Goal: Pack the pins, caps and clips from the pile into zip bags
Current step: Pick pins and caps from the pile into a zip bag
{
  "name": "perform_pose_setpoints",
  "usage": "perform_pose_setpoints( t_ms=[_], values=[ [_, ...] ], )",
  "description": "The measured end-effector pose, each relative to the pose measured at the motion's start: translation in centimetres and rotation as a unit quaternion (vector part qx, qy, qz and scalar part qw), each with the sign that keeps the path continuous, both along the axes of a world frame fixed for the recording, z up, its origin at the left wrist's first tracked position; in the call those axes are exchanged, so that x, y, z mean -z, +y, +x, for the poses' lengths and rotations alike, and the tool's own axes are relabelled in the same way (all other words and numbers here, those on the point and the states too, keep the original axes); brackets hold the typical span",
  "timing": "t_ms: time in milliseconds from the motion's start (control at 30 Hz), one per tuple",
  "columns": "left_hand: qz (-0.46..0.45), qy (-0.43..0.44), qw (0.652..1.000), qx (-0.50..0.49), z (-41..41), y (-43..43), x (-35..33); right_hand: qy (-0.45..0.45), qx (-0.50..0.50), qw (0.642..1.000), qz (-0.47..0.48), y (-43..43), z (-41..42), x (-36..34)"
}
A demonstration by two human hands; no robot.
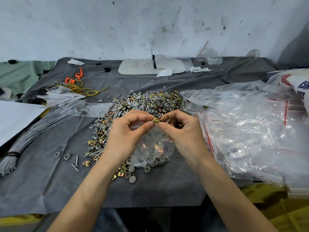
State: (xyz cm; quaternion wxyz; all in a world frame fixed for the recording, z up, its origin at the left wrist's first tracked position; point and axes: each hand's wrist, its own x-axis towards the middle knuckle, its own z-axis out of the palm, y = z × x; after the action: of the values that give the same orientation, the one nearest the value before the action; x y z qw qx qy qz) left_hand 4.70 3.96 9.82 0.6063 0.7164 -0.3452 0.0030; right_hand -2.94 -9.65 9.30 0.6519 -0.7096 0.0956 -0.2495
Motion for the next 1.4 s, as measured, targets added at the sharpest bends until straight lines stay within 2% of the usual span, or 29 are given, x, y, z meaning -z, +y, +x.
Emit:
perform_pose_setpoints(
  t_ms=[133, 233, 367, 533, 600, 700, 833, 933, 1033, 1133, 1400],
  values=[
    [0.003, -0.003, 1.0, 0.004, -0.1, -0.01, -0.07, 0.01, -0.029, 0.995, 0.096, -0.04, 0.04, -0.09],
    [-0.006, 0.028, 0.999, 0.016, -0.18, -0.15, -0.13, 0.0, -0.047, 0.988, 0.148, 0.04, 0.02, -0.07],
    [-0.015, 0.07, 0.997, 0.021, -0.27, -0.31, -0.22, -0.02, -0.031, 0.99, 0.136, 0.55, -0.09, 0.07],
    [-0.01, 0.073, 0.997, 0.02, -0.16, -0.19, -0.22, -0.036, -0.03, 0.988, 0.15, 0.87, -0.08, 0.12],
    [-0.007, 0.072, 0.997, 0.016, -0.13, -0.09, -0.19, -0.03, -0.016, 0.993, 0.111, 0.84, -0.09, 0.17],
    [0.002, 0.086, 0.996, -0.001, 0.13, 0.12, -0.1, -0.016, 0.033, 0.996, -0.075, 0.53, -0.14, 0.23],
    [0.013, 0.134, 0.991, -0.025, 0.44, 0.28, -0.06, -0.069, 0.082, 0.937, -0.333, 0.2, 0.0, -0.03],
    [0.02, 0.169, 0.985, -0.031, 0.48, 0.11, -0.12, -0.084, 0.087, 0.897, -0.426, 0.14, 0.19, 0.02],
    [0.024, 0.185, 0.982, -0.029, 0.53, -0.05, -0.38, -0.083, 0.07, 0.873, -0.476, 0.12, 0.24, 0.09],
    [0.043, 0.173, 0.983, -0.029, 0.46, -0.22, -0.5, -0.074, 0.062, 0.865, -0.491, 0.34, 0.33, 0.02],
    [0.085, 0.126, 0.988, -0.023, 0.67, -0.04, -0.73, -0.037, 0.033, 0.896, -0.442, 0.2, 0.47, -0.48]
  ],
)
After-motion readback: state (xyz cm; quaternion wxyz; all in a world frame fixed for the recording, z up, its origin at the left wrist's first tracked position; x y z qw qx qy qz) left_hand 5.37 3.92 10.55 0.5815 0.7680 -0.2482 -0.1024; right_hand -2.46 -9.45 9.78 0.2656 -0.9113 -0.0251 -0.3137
